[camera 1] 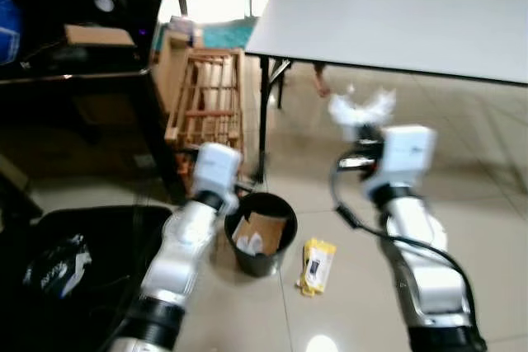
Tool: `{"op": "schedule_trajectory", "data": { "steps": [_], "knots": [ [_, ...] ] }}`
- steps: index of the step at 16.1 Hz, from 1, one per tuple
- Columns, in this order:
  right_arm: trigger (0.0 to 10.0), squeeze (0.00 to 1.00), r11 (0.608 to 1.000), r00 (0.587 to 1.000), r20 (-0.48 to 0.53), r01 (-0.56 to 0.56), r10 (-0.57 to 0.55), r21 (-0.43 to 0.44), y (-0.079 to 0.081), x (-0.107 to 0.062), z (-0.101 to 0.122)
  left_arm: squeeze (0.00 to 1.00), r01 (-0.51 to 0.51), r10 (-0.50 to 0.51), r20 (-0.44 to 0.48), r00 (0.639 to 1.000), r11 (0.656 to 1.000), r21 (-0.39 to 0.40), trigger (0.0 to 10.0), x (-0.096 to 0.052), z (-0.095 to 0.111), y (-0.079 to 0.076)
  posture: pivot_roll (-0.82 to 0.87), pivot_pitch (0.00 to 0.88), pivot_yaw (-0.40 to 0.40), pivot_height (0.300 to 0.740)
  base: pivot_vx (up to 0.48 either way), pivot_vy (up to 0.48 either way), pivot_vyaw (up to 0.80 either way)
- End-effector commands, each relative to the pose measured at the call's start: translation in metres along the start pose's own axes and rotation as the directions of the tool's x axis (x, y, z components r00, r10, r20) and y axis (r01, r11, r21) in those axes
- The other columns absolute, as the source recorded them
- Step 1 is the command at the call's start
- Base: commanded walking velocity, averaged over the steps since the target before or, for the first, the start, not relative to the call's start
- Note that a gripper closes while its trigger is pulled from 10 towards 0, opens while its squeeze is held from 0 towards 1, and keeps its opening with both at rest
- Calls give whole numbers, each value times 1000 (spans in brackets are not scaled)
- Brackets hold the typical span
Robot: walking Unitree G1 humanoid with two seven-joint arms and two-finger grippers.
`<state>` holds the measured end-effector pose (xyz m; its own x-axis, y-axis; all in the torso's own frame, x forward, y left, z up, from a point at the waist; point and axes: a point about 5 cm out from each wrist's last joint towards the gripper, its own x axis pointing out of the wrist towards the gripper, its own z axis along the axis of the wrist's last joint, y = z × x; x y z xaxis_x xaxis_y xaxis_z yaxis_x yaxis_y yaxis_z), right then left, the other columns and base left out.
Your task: Picking trash to rubbish bin
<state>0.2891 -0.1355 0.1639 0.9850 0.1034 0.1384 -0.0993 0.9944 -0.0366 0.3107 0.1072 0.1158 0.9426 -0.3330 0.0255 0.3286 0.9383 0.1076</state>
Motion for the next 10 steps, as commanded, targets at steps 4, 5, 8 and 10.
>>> {"op": "schedule_trajectory", "data": {
  "steps": [4,5,8,10],
  "knots": [
    [0,0,1000,1000,-2,22,-22,-15,-7,-2,0,0,21,-21,-5,1000,1000,3,10000,1,0,-9,-38,80,10,740,394,0,0],
    [0,0,1000,1000,-3,22,-22,-14,-7,-2,0,0,23,-23,-7,1000,1000,3,10000,1,0,-9,-39,82,9,740,405,0,0],
    [0,0,1000,1000,-7,25,-25,-15,-7,-3,-1,0,24,-24,-9,1000,1000,3,10000,1,-1,-9,-40,84,11,740,405,0,0],
    [0,0,1000,1000,-8,25,-25,-14,-7,-4,-1,0,23,-22,-11,1000,1000,4,10000,1,-1,-10,-41,84,12,740,398,0,0]
  ]
}}
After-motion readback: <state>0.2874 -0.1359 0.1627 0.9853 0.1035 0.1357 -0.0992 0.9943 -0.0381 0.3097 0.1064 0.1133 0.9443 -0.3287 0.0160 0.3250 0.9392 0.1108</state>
